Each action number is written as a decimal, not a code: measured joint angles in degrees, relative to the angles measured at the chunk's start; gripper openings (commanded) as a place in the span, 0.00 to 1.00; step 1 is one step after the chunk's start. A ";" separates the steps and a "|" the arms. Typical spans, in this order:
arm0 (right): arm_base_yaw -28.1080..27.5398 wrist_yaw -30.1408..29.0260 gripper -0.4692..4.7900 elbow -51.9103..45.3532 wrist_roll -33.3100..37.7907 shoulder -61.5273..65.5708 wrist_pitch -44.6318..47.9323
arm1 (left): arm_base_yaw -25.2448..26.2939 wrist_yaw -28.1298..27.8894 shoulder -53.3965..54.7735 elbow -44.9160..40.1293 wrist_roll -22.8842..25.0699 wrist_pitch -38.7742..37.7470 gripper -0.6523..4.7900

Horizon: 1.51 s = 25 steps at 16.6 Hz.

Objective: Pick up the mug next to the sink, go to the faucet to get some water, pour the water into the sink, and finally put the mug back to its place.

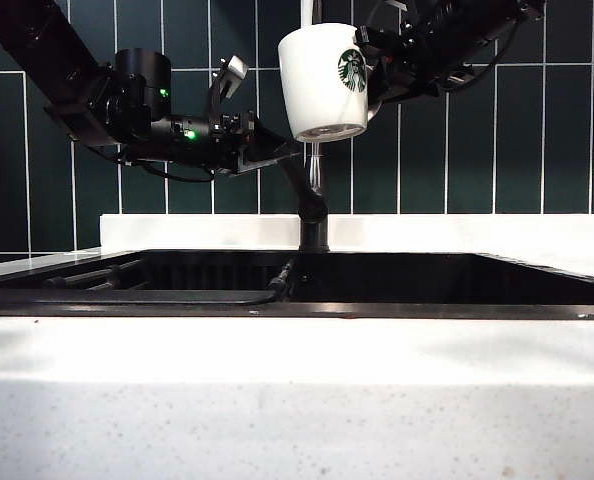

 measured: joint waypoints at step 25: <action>-1.97 9.25 0.09 0.00 -18.27 -0.17 -1.20 | 1.88 -22.80 -14.91 0.22 -2.29 -7.41 0.38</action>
